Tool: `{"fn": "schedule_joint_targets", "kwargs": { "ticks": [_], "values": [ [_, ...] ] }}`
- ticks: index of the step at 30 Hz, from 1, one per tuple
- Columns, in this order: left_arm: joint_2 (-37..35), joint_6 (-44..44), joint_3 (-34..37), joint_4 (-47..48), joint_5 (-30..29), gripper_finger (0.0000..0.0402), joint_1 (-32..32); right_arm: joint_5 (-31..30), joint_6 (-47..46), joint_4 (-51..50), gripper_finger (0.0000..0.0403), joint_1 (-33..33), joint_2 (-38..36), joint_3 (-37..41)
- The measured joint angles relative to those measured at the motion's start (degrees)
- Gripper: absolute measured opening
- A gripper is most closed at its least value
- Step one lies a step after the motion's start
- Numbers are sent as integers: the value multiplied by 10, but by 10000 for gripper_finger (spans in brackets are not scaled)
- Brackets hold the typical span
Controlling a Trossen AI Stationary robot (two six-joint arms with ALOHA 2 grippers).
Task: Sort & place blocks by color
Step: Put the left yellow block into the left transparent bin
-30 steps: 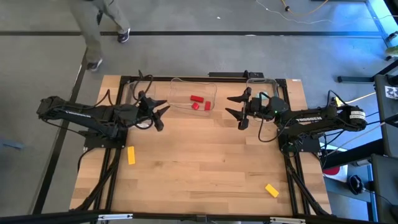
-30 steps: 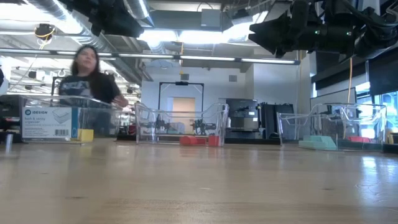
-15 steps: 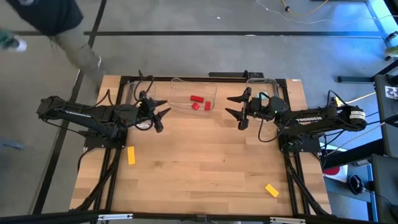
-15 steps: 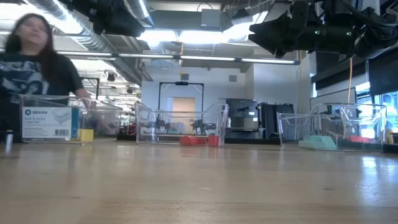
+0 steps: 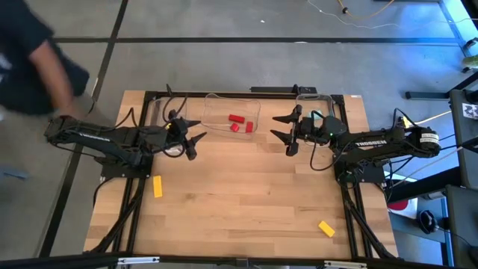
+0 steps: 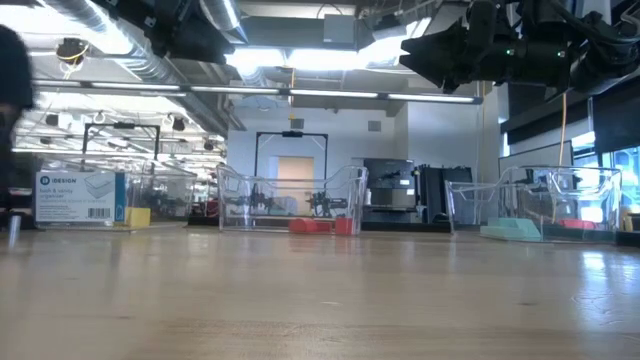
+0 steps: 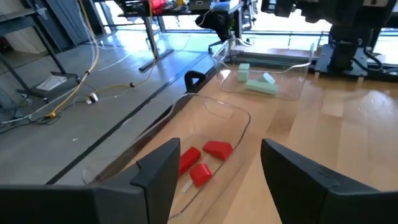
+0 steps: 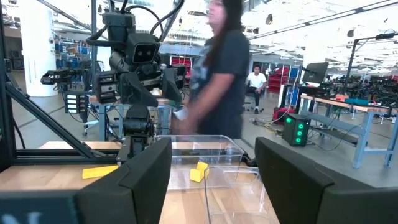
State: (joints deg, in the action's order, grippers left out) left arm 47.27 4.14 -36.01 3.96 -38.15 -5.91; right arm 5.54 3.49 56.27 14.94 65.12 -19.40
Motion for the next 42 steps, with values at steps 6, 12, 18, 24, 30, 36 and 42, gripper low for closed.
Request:
{"fn": "schedule_joint_targets", "kwargs": {
  "ticks": [6,12,18,24,30,36,42],
  "values": [
    [0,-28,0,0,2,216,0,0,0,0,235,0,0,0],
    [0,-28,0,51,19,216,0,0,0,0,235,0,0,0],
    [6,-85,0,61,141,215,1,0,0,0,235,0,0,0],
    [11,-167,-1,75,371,215,-27,-2,1,0,235,0,0,0],
    [55,-187,-2,187,305,215,-102,-14,1,-2,235,0,0,0],
    [145,-253,0,232,181,215,-158,-14,1,-2,235,0,0,0],
    [204,-260,-2,192,182,215,-163,-15,1,-3,235,0,0,0]
  ]
}}
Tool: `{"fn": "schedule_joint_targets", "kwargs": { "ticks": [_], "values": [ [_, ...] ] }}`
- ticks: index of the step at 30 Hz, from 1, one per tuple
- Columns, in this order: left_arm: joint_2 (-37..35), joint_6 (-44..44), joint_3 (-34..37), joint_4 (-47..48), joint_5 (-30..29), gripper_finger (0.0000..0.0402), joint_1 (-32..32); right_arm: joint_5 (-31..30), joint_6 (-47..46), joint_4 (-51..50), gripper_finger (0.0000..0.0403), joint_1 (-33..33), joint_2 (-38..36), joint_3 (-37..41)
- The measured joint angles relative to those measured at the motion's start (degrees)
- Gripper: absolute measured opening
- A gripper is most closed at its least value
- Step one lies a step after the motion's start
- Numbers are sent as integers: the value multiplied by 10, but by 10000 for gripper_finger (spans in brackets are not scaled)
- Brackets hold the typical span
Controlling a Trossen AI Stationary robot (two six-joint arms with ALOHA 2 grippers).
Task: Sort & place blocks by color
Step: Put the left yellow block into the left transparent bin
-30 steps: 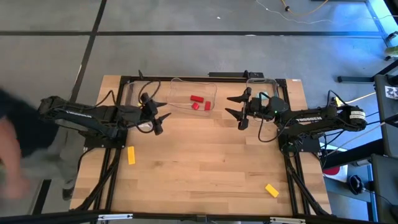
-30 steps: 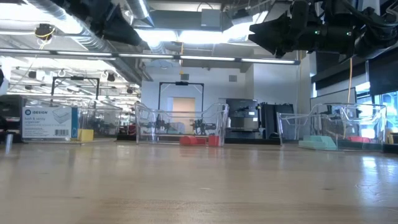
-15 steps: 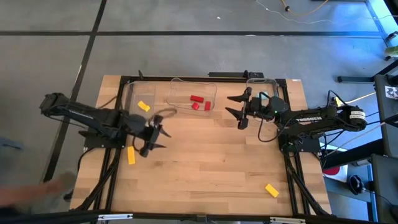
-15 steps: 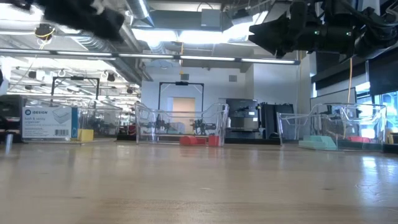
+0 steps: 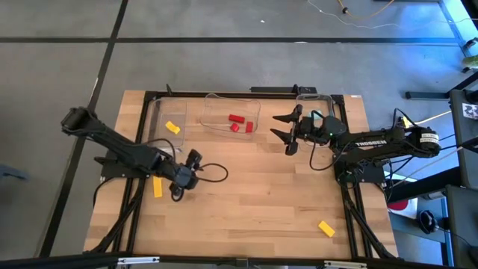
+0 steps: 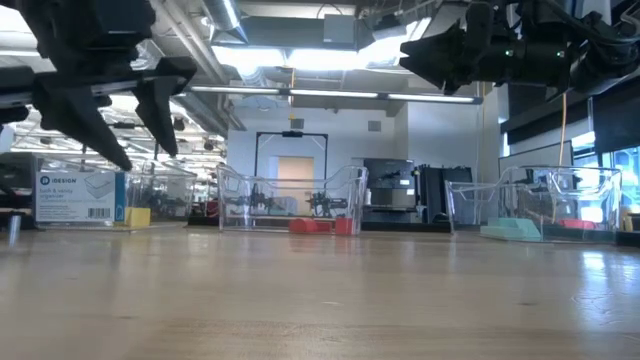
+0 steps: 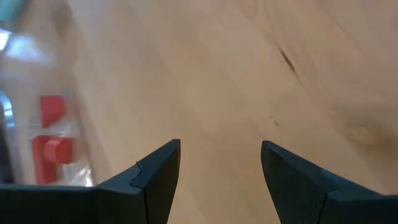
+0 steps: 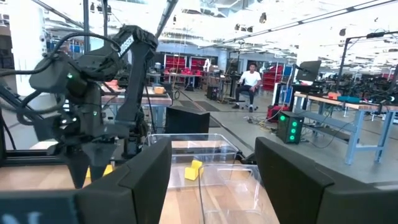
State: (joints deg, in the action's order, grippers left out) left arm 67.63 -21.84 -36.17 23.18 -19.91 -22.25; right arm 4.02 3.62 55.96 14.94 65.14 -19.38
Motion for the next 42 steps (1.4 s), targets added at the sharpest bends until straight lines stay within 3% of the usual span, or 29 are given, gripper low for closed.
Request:
{"fn": "schedule_joint_targets", "kwargs": {
  "ticks": [8,11,16,21,29,33,42],
  "values": [
    [79,-82,-43,18,64,215,31,0,0,0,235,0,0,0],
    [106,-50,-78,106,99,215,23,0,-1,-1,235,0,0,0],
    [136,85,-141,284,104,215,-42,0,12,-2,235,0,0,0],
    [138,205,-140,322,104,215,-146,0,14,-2,235,0,0,0],
    [138,260,-90,357,106,215,-316,0,12,-1,235,0,0,0],
    [138,268,-57,356,115,215,-349,0,11,-1,235,0,0,0],
    [142,251,-60,342,109,215,-352,0,10,-2,235,0,0,0]
  ]
}}
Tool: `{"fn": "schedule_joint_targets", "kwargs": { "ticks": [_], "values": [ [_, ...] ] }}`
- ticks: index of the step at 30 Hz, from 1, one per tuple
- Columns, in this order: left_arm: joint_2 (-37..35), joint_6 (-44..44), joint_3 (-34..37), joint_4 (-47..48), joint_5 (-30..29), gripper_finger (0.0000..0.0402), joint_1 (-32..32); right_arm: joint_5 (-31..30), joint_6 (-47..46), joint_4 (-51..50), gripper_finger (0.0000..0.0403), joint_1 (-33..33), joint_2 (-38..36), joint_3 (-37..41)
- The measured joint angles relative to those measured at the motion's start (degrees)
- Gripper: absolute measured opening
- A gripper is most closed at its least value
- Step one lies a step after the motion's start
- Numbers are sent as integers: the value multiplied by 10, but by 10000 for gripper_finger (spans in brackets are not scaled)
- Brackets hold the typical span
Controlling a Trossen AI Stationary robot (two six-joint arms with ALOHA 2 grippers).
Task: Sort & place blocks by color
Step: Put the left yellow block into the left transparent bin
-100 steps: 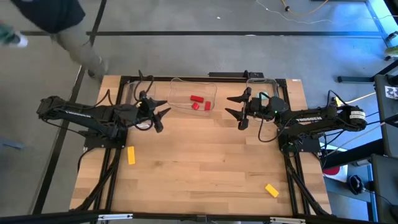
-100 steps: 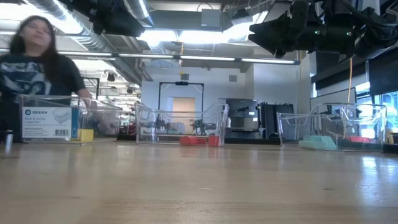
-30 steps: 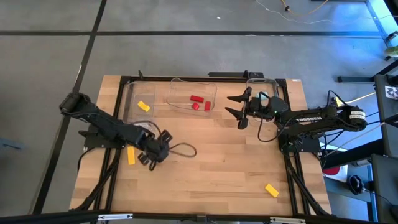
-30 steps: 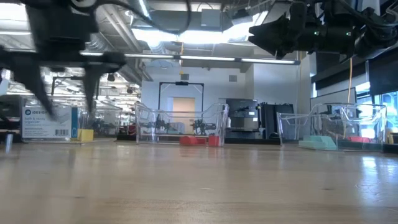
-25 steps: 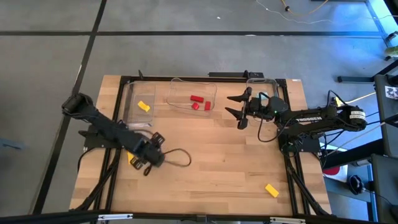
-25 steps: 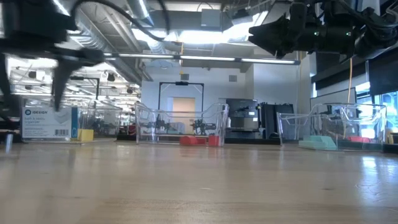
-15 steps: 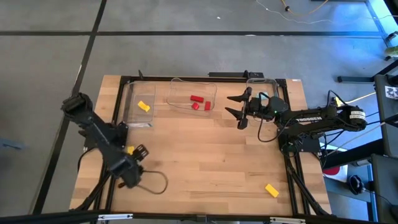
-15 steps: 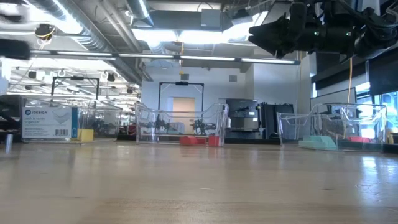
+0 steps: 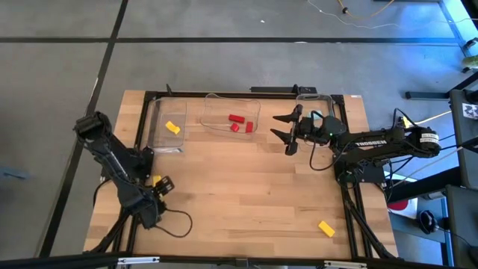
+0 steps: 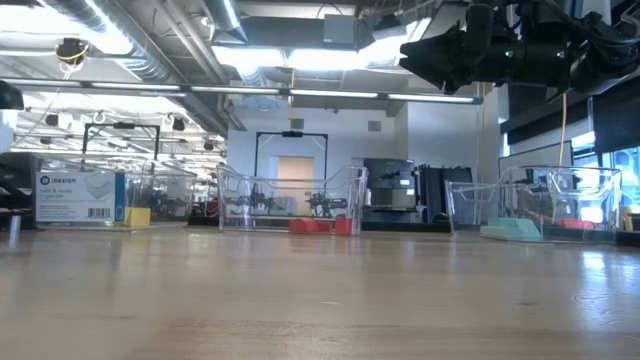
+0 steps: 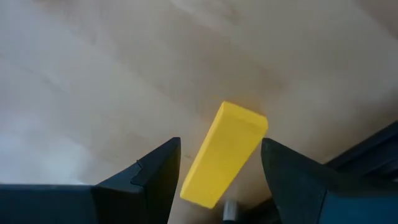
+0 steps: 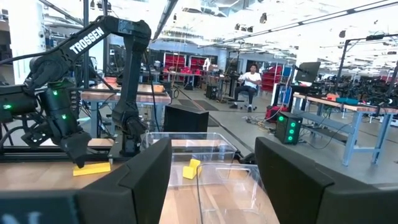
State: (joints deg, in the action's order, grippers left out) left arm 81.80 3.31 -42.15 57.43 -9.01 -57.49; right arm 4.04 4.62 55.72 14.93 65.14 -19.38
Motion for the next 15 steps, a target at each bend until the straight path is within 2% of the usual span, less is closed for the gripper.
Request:
{"fn": "schedule_joint_targets", "kwargs": {
  "ticks": [5,15],
  "values": [
    [9,-6,0,-8,36,215,20,0,0,0,235,0,0,0],
    [93,-15,0,-9,43,215,55,0,0,-2,235,0,0,0]
  ]
}}
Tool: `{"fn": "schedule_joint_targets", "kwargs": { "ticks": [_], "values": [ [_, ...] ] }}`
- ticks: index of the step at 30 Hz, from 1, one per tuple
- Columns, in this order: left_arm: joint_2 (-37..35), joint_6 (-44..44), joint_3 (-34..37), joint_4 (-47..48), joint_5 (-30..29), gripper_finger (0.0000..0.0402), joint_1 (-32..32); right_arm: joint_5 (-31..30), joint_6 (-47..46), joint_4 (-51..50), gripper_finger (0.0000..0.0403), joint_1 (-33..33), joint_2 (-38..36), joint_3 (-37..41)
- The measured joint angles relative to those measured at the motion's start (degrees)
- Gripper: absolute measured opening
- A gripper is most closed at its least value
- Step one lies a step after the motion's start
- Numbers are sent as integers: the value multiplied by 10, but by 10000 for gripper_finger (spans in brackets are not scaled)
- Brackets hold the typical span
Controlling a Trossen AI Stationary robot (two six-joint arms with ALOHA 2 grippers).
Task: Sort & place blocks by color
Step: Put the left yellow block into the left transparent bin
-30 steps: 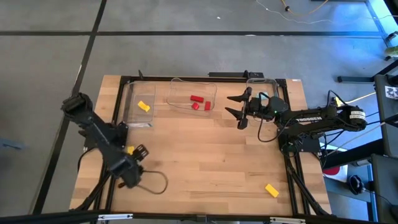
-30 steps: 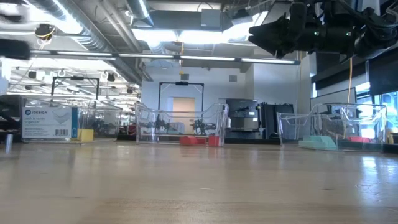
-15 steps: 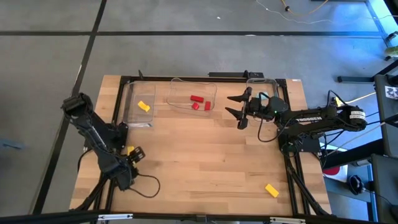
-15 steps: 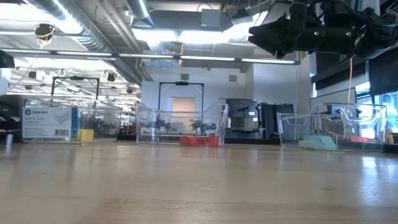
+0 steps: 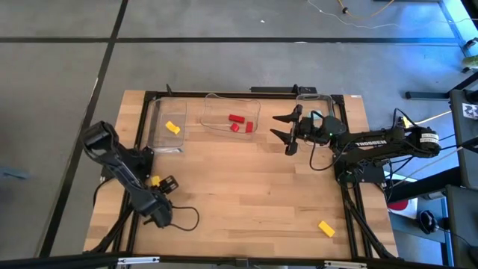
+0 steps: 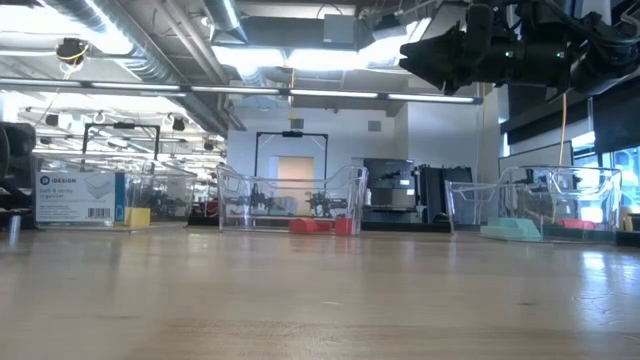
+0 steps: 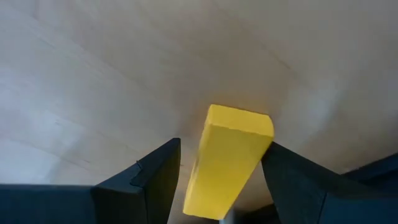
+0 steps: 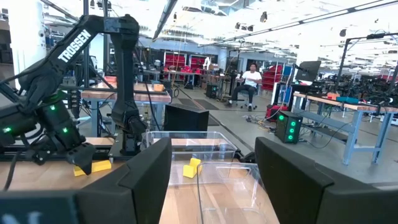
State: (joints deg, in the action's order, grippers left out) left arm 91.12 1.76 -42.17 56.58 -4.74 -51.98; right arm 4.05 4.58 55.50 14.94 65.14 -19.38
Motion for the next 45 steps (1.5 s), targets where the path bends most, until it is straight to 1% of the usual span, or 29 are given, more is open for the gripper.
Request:
{"fn": "schedule_joint_targets", "kwargs": {
  "ticks": [5,8,11,14,15,16,20,22,25,27,28,31,35,38,42,45],
  "values": [
    [20,-1,-2,1,-1,215,1,0,0,0,235,0,0,0],
    [19,0,-2,-1,-5,205,2,0,0,0,235,0,0,0],
    [14,-5,-7,-11,-8,175,9,0,0,-1,235,0,0,0],
    [9,-4,-18,-20,-23,129,19,0,0,-1,235,0,0,0],
    [9,-4,-26,-25,-31,115,26,0,0,-1,235,0,0,0],
    [8,-3,-34,-27,-42,111,35,0,0,-1,235,0,0,0],
    [8,-2,-66,-15,-74,111,68,0,1,-1,235,0,0,0],
    [8,-7,-89,-13,-113,111,91,0,1,-1,235,0,0,0],
    [-1,-30,-119,-28,-191,111,132,0,1,0,235,0,0,0],
    [-24,-54,-122,-78,-226,111,165,0,2,1,235,0,0,0],
    [-39,-70,-116,-124,-235,111,185,0,1,1,235,0,0,0],
    [-93,-146,-78,-308,-230,111,244,0,1,2,235,0,0,0],
    [-155,-274,-10,-563,-148,111,328,0,1,1,235,0,0,0],
    [-195,-330,25,-710,-80,111,399,0,1,0,235,0,0,0],
    [-261,-353,55,-799,6,111,479,0,0,-4,235,0,0,0],
    [-315,-346,87,-861,46,111,526,0,0,-10,235,0,0,0]
  ]
}}
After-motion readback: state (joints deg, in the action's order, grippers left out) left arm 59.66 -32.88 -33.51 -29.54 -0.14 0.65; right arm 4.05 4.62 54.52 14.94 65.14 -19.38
